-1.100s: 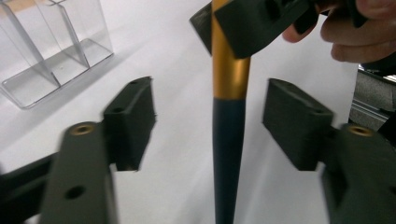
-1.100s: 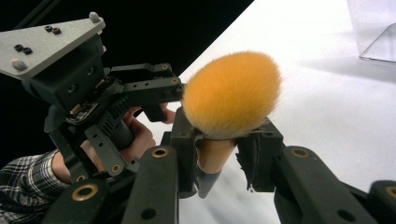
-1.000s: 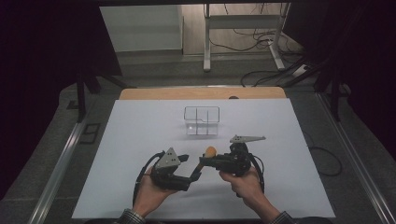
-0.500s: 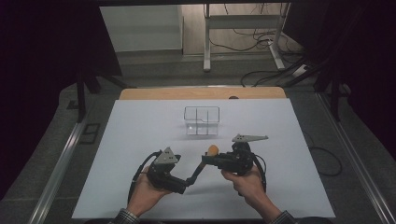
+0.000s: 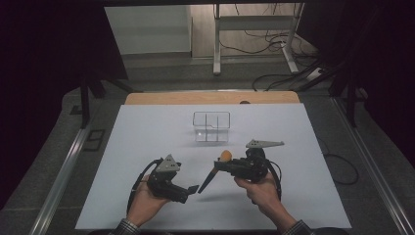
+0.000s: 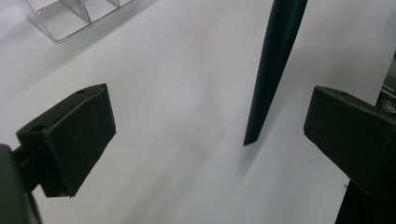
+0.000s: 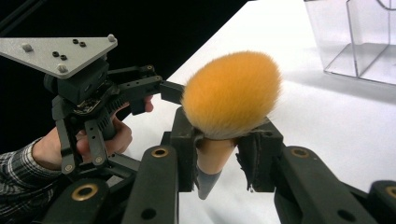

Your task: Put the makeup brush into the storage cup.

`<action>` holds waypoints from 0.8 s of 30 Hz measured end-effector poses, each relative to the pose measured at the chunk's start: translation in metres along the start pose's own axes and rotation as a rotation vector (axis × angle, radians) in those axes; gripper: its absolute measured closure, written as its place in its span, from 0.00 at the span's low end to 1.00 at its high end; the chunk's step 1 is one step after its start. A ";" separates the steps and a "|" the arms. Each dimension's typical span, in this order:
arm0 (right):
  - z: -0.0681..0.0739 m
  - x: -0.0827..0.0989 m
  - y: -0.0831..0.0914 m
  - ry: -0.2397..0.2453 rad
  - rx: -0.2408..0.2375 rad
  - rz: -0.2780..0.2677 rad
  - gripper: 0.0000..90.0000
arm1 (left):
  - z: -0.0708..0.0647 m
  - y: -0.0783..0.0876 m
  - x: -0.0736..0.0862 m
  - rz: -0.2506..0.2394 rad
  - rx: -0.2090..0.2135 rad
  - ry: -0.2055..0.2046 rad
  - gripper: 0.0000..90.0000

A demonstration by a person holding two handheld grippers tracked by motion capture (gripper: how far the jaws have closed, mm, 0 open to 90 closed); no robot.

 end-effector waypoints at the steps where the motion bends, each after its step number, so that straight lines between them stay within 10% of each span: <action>1: -0.001 0.000 0.000 0.004 0.002 -0.002 0.76 | 0.001 0.001 0.001 0.001 -0.006 -0.001 0.03; 24: -0.010 -0.009 0.011 0.038 0.068 -0.022 0.76 | 0.017 0.018 0.015 0.018 -0.076 0.000 0.01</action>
Point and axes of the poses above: each handheld gripper's, and its own axes: y roughly backward along the jaws, x roughly out of its underside, z roughly to its left, the point moved 4 cm from there along -y, roughly forward along the jaws, and after that the axes turned 5 degrees about -z, right-handed, at the moved point
